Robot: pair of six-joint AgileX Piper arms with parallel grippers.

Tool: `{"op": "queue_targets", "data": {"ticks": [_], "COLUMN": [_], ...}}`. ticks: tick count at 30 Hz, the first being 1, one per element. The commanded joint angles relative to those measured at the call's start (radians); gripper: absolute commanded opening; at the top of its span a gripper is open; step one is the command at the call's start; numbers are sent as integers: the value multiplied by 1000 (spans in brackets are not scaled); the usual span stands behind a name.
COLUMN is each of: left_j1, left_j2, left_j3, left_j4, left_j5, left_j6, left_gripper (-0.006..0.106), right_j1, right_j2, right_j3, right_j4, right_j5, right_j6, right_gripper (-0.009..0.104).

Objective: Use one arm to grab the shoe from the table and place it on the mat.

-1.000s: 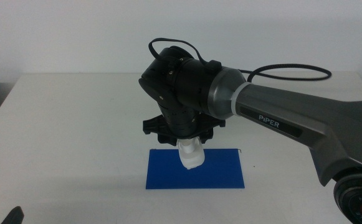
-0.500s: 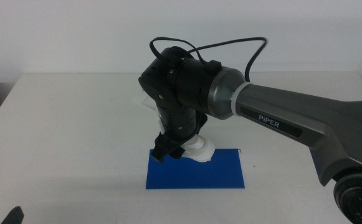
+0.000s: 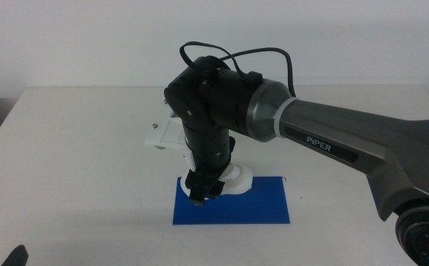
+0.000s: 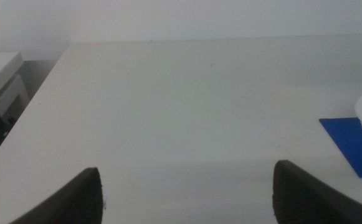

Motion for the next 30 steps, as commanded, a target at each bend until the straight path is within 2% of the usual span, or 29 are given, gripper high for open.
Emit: {"op": "queue_targets", "data": {"ticks": [1, 5, 9, 14, 18, 26, 30], "left_j1": [-4, -4, -4, -4, -4, -4, -4], "left_j2": [-13, -13, -13, -13, -13, -13, -13], "left_j3": [7, 7, 7, 7, 7, 7, 7], "left_j4": [-8, -8, -8, -8, -8, -8, -8], "left_j5": [-80, -80, -80, -80, -80, -80, -80], "left_j6": [-5, -5, -5, -5, -5, -5, -5], "left_gripper": [94, 94, 94, 94, 94, 94, 94], "right_j1": [-5, -12, -55, -81, -117, -169, -175], "right_j2": [-77, -77, -78, -78, -78, -70, -54], "right_j3": [-22, -22, -22, -22, -22, -22, -22], "right_j4": [-20, 1, 115, 168, 267, 327, 337], "right_j5": [-2, -3, 2, 26, 14, -7, -6], "right_j6": [-38, -67, -141, -295, -410, -396, -396], "right_gripper": [-4, -4, -4, -4, -4, -4, -4]}}
